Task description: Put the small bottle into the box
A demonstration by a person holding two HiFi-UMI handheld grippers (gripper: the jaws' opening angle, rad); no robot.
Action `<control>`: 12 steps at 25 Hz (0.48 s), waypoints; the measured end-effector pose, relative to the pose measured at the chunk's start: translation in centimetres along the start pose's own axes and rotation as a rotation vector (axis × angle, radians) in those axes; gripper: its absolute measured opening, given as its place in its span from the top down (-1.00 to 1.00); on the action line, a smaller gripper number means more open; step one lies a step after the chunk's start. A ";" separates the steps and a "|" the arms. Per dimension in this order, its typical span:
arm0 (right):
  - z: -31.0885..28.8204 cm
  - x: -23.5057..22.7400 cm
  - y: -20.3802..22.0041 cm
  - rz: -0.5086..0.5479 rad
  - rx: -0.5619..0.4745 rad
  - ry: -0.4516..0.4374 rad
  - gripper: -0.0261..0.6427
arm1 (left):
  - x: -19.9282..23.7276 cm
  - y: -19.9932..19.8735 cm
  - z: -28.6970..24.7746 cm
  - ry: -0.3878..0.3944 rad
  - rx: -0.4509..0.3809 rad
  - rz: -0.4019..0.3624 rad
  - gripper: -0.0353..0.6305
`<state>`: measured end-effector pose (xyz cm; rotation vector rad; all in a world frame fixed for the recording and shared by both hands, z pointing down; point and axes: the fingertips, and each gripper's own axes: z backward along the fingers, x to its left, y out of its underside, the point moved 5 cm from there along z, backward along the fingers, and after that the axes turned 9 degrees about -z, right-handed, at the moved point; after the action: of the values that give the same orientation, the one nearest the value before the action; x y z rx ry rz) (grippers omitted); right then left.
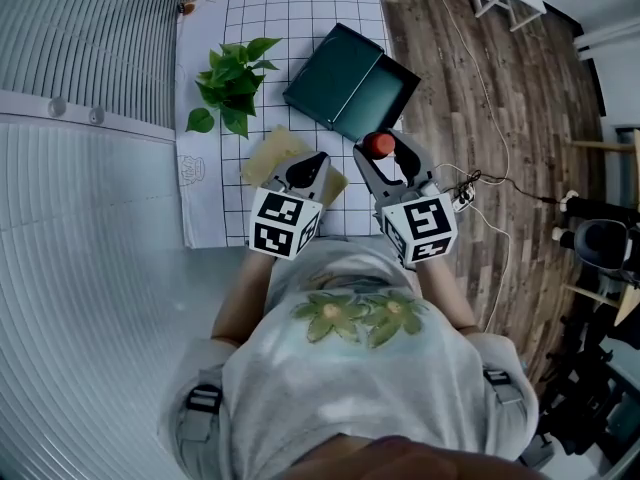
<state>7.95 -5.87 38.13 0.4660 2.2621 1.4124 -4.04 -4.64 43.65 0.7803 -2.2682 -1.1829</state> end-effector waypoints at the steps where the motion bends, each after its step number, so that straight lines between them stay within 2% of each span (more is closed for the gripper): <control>1: -0.1 -0.1 0.0 0.000 0.001 0.000 0.27 | 0.0 0.1 -0.1 0.002 0.003 0.001 0.87; 12: -1.8 -0.8 0.1 0.014 0.015 0.010 0.27 | 1.3 0.5 -0.5 0.004 0.023 0.023 0.87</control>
<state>7.71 -7.59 39.03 0.4817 2.2833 1.4084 -4.80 -5.52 44.53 0.7624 -2.2851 -1.1467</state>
